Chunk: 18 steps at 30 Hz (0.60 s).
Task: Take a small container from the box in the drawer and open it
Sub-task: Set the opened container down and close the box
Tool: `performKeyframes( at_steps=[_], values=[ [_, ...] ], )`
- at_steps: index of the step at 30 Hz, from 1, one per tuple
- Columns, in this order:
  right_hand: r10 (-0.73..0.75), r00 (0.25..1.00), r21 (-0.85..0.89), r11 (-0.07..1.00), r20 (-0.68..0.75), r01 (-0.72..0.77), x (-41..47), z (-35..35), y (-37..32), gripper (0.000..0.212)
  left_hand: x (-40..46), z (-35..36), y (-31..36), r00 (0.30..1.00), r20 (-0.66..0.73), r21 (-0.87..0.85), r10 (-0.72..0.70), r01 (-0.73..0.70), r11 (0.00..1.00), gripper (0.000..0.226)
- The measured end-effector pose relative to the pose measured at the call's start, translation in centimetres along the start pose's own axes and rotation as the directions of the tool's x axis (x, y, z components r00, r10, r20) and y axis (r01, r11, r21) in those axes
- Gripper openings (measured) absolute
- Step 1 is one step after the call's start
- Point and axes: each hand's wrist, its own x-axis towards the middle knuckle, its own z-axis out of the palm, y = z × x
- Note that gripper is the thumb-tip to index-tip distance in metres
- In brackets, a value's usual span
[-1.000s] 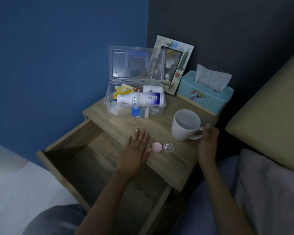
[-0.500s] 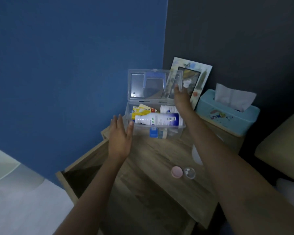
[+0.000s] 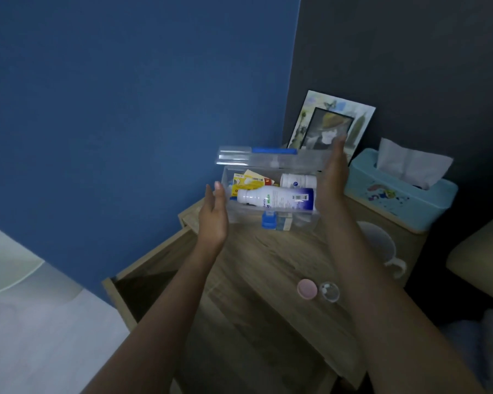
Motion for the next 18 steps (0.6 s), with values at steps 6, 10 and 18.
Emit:
performKeyframes(
  at_steps=[6, 10, 18],
  values=[
    [-0.109, 0.985, -0.156, 0.984, -0.136, 0.087, -4.0, -2.1, 4.2, 0.024, 0.5, 0.6, 1.6, 0.992, -0.105, -0.019, -0.072, 0.07, 0.997, 0.08],
    [-0.145, 0.979, -0.2, 0.973, -0.146, 0.114, -4.5, -1.8, 5.5, 0.04, 1.0, 0.8, 1.6, 0.989, -0.144, 0.06, -0.035, 0.044, 0.997, 0.052],
    [-0.187, 0.975, -0.209, 0.965, -0.125, 0.158, -4.6, -1.7, 5.7, 0.028, 1.0, 0.7, 1.7, 0.984, -0.171, 0.031, -0.041, 0.047, 0.998, 0.041]
  ],
)
